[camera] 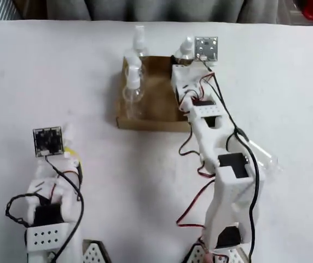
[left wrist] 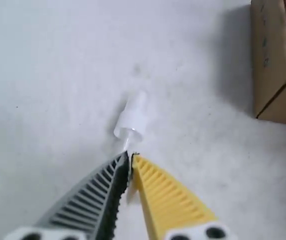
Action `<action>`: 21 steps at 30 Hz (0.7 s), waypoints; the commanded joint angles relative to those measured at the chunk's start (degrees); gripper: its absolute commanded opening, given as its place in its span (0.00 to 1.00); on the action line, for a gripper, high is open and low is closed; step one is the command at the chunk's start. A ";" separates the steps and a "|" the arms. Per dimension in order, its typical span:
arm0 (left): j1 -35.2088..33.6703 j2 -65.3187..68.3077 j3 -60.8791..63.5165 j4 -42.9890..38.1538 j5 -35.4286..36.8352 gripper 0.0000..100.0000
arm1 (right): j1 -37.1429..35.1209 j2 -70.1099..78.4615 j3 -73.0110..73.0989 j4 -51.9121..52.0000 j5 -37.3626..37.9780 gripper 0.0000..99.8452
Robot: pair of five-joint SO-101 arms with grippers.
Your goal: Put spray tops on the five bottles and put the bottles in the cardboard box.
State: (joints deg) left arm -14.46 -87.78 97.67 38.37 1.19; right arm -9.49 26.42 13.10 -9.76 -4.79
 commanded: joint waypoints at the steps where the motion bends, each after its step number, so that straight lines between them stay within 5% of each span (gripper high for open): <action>1: -0.66 -0.66 -0.26 -1.76 -0.53 0.02 | 0.22 -1.01 0.09 -0.84 0.70 0.01; 21: -0.75 -0.66 -0.26 -1.76 -0.53 0.02 | 0.48 -0.92 1.93 -0.92 0.70 0.01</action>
State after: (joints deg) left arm -14.46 -87.78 97.67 38.37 1.19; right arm -9.58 26.24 14.77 -10.55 -4.70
